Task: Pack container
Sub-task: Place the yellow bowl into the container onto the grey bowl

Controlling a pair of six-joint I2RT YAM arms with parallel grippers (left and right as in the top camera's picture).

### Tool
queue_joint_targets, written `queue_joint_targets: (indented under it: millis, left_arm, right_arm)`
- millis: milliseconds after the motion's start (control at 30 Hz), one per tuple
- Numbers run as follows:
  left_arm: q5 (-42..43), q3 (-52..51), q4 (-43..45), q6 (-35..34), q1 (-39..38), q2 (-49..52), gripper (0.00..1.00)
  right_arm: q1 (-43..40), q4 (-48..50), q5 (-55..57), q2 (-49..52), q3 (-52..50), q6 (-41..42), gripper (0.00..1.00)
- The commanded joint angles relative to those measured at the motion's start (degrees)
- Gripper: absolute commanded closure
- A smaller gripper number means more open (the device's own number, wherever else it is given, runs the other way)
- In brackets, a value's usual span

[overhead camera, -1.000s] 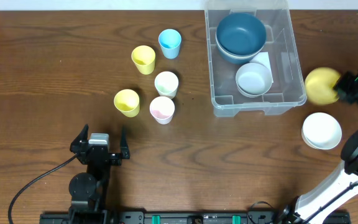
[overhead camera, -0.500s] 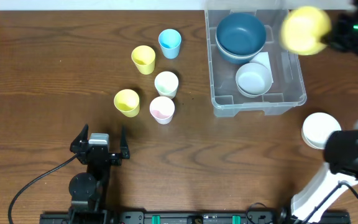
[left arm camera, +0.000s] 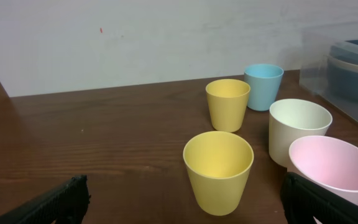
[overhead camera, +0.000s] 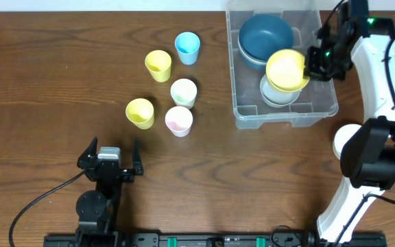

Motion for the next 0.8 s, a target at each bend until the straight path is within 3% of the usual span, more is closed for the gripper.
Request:
queue_joint_targets:
  millis: [0,100,167,267,300,500,633,767]
  left_arm:
    - [-0.7,-1.09,-2.08,0.57,0.28,-0.24,0.02]
    - [-0.7,-1.09,-2.08,0.59,0.28,-0.24,0.02]
    - [-0.7,-1.09,-2.08,0.59,0.28,-0.24,0.02]
    - [-0.7,-1.09,-2.08,0.59,0.28,-0.24,0.02]
    - [-0.7,-1.09,-2.08,0.59,0.28,-0.24,0.02]
    - [-0.7,-1.09,-2.08,0.59,0.28,-0.24,0.02]
    - [-0.7,-1.09,-2.08,0.59,0.28,-0.24,0.02]
    - [-0.7,-1.09,-2.08,0.59,0.28,-0.24,0.02]
  right_arm:
    - [-0.11,2.73,-1.27,-0.07,-3.74,0.22,0.96]
    - [-0.11,6.01,-2.49,-0.07,-6.58,0.24,0.9]
    - [-0.09,7.23,-2.43,-0.07,-7.67,0.24,0.78]
    - [-0.11,8.37,-2.4,-0.07,-8.35,0.22,0.43]
    - [-0.11,8.81,-2.4,-0.07,-8.33,0.22,0.37]
    - [-0.96,4.68,-2.38,-0.2,0.2,0.15,0.3]
    - [-2.69,-5.16,-0.44,-0.63,16.11,-0.42,0.28]
    - [-5.44,-19.06,9.99,-0.94,34.42,2.47,0.25]
